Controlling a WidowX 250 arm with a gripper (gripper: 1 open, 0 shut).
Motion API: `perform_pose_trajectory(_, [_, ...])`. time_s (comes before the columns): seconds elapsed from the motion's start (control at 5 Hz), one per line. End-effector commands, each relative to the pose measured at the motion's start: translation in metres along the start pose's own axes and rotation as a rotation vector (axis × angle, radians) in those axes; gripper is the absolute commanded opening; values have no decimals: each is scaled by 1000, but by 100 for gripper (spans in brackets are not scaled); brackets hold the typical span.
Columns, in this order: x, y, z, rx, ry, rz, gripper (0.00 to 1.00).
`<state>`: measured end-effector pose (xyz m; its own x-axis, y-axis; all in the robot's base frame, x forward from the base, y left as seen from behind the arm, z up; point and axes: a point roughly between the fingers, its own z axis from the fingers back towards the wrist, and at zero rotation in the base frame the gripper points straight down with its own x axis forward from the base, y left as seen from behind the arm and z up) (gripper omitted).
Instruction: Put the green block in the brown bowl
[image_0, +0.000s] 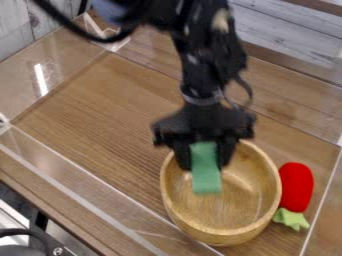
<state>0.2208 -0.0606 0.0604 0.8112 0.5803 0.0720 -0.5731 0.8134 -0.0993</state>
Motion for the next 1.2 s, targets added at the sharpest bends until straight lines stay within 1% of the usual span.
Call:
perform_pose_trajectory(0.0, [-16,2,-3,-30,-13,5,0])
perform_pose_trajectory(0.2, [-22,-3,6,-38,-18,-20,0])
perform_pose_trajectory(0.4, [-28,-5,10,-33,-24,-49,0])
perform_pose_trajectory(0.6, [-21,-3,10,-22,-34,-116,0])
perform_pose_trajectory(0.8, [-14,0,7,-10,-37,-151,0])
perform_pose_trajectory(1.0, [-20,-6,18,2,-44,-121,0])
